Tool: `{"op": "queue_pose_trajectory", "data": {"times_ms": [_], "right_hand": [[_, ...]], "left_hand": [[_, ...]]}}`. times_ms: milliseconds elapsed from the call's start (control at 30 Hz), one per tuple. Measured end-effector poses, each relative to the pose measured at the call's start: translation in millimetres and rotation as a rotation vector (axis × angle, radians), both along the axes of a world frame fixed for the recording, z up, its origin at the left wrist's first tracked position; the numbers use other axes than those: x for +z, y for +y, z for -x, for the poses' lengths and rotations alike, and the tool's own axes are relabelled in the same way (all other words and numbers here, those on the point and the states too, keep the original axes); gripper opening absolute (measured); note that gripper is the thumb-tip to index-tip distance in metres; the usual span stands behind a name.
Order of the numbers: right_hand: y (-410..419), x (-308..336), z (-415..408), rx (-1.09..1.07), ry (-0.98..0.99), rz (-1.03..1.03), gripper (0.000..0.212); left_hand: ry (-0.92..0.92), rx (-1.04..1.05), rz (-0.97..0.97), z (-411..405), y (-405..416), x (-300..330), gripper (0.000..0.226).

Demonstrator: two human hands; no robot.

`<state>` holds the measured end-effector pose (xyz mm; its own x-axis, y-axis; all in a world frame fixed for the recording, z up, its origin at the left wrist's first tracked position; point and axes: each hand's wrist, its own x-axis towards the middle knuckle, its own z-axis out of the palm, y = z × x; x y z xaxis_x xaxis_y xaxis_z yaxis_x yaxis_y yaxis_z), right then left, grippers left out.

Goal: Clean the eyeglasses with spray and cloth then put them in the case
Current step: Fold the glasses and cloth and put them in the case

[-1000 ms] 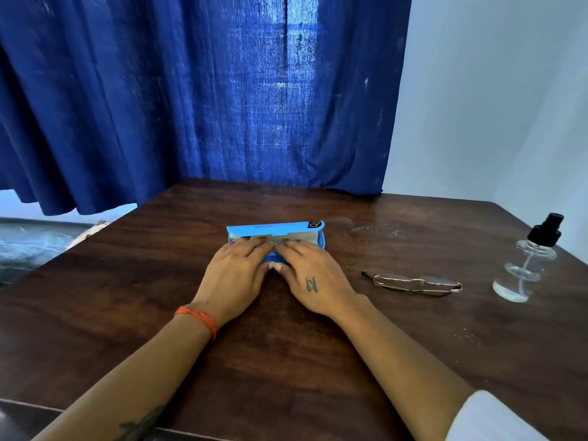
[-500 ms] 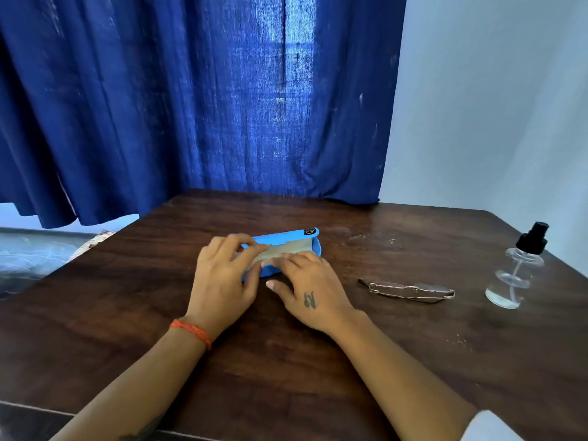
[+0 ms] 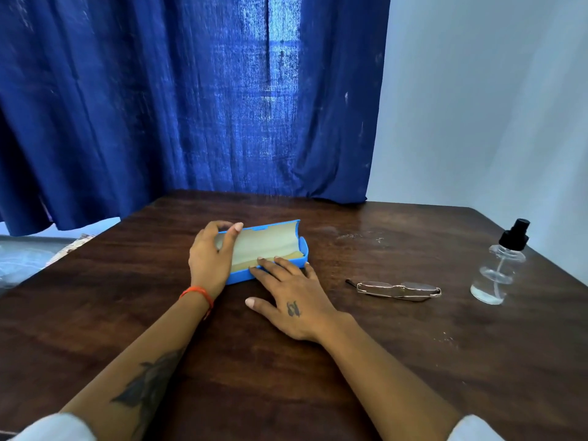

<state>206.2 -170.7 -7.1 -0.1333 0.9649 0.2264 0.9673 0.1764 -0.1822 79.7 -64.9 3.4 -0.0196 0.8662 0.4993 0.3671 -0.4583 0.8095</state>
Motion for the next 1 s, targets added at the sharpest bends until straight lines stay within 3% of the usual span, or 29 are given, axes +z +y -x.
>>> {"op": "queue_pose_trajectory", "data": {"times_ms": [233,433,567,700,1000], "right_hand": [[-8.6,8.5,0.2,0.021,0.038,0.025,0.054],[-59.7,28.2,-37.7,-0.028,0.17,-0.392,0.046],[-113.3,23.6,-80.7,-0.283,0.084,-0.54,0.029],[-145.3,17.5,-106.4,-0.453,-0.032,-0.412,0.022],[-119.5,22.5,-108.9,-0.508,-0.233,-0.193,0.025]], "left_hand": [[0.074,0.051,-0.069,-3.3,4.2,-4.2,0.029],[0.109,0.035,-0.109,-2.0,0.6,-3.5,0.03],[0.122,0.02,-0.131,-3.2,-2.0,-3.6,0.031],[0.157,0.01,-0.141,-3.8,-3.2,-3.8,0.031],[0.194,-0.007,-0.139,-1.9,-5.5,-3.9,0.032]]}}
